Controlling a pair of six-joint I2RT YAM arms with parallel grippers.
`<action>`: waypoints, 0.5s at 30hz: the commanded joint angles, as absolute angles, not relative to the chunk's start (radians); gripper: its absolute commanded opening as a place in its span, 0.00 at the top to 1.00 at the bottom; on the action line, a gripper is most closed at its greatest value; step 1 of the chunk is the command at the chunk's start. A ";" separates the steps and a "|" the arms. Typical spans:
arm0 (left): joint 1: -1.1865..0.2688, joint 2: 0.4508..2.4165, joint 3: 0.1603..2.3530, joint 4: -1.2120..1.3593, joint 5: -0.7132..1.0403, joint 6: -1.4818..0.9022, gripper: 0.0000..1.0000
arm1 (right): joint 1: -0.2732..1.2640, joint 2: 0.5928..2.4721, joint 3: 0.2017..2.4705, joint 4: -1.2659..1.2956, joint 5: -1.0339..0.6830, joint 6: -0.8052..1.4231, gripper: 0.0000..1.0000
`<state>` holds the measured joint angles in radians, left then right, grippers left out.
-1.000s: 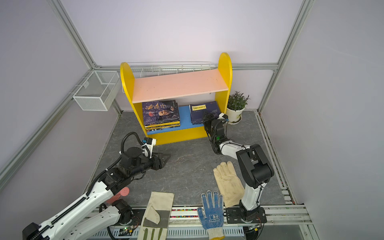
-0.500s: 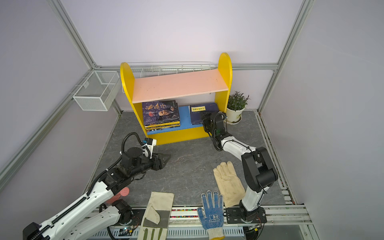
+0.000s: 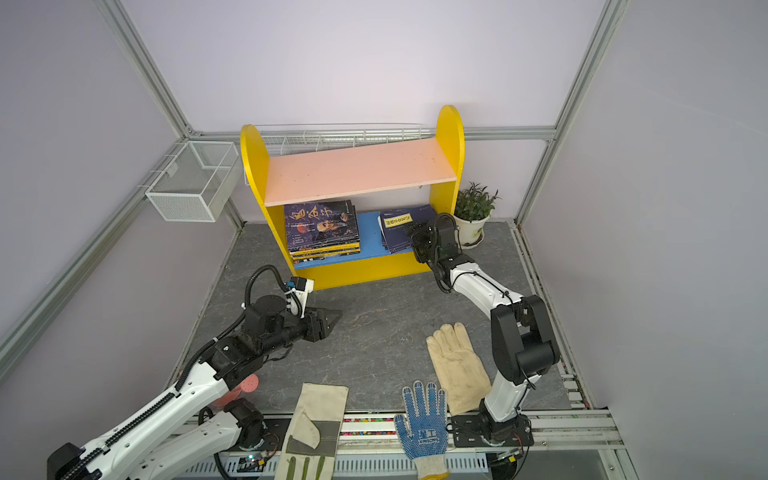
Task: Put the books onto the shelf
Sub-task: 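Lower the blue book flat onto the stack and open the right gripper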
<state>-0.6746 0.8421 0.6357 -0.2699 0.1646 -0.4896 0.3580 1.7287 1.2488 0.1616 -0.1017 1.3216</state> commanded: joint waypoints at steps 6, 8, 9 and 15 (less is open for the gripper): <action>-0.676 0.843 0.626 -0.251 0.162 -0.489 0.35 | 0.381 1.733 1.257 0.101 -0.151 1.311 0.27; -0.677 0.838 0.624 -0.253 0.158 -0.490 0.35 | 0.385 1.740 1.238 0.149 -0.152 1.348 0.27; -0.676 0.836 0.622 -0.255 0.157 -0.490 0.35 | 0.385 1.747 1.229 0.182 -0.153 1.372 0.28; -0.676 0.832 0.611 -0.258 0.152 -0.490 0.35 | 0.387 1.786 1.223 0.307 -0.162 1.473 0.33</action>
